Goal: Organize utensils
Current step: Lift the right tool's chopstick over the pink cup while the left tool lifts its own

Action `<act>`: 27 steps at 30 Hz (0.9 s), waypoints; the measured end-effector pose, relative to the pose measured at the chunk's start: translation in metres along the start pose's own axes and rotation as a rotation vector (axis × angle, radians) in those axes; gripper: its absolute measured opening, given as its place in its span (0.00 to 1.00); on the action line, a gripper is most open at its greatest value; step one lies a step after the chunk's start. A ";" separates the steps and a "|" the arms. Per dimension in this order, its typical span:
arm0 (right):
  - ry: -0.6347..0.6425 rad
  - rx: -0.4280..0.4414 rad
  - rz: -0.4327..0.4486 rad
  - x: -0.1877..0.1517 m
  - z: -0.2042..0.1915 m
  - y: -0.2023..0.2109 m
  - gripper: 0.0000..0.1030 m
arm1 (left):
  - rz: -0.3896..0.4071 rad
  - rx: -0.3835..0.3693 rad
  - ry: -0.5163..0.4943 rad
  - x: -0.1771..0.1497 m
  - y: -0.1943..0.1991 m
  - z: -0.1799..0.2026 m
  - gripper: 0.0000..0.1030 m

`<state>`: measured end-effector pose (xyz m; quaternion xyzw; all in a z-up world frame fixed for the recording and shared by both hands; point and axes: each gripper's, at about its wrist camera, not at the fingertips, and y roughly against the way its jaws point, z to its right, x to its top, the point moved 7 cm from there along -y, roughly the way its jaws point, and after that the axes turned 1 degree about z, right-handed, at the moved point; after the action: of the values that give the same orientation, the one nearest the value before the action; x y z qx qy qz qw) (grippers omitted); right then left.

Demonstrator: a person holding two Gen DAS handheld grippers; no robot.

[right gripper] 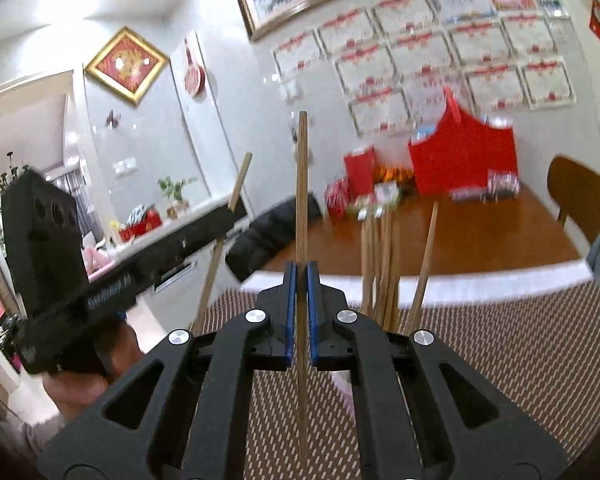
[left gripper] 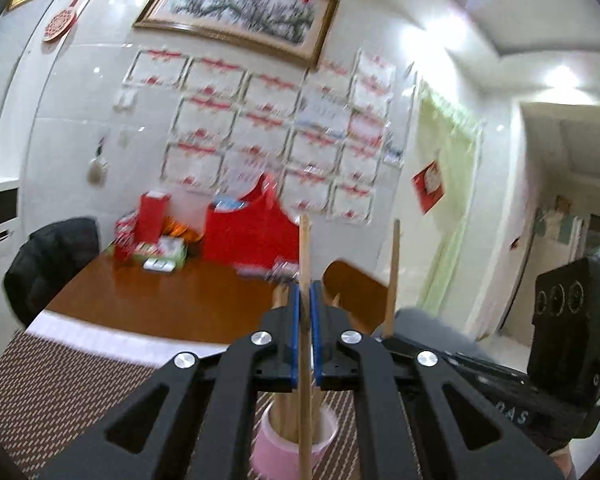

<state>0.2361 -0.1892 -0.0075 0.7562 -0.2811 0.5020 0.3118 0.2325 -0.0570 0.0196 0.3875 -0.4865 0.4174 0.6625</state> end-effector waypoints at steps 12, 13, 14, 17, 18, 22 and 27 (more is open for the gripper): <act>-0.041 -0.060 0.099 0.049 0.052 -0.025 0.05 | 0.031 -0.067 0.019 0.005 -0.067 0.018 0.05; -0.041 -0.063 0.097 0.048 0.055 -0.027 0.05 | 0.032 -0.071 0.022 0.003 -0.071 0.018 0.05; -0.039 -0.072 0.096 0.048 0.059 -0.030 0.05 | 0.033 -0.077 0.028 0.001 -0.076 0.018 0.05; -0.038 -0.084 0.086 0.045 0.066 -0.035 0.05 | 0.045 -0.089 0.045 -0.003 -0.084 0.015 0.05; -0.043 -0.085 0.082 0.044 0.068 -0.037 0.05 | 0.050 -0.091 0.052 -0.004 -0.086 0.013 0.05; -0.042 -0.094 0.072 0.041 0.073 -0.042 0.05 | 0.072 -0.087 0.067 -0.003 -0.093 0.009 0.05; -0.053 -0.103 0.070 0.037 0.079 -0.045 0.05 | 0.084 -0.047 0.023 -0.011 -0.100 0.006 0.05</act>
<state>0.3280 -0.2241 -0.0055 0.7417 -0.3411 0.4773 0.3251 0.3217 -0.0993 -0.0006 0.3463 -0.5043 0.4378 0.6589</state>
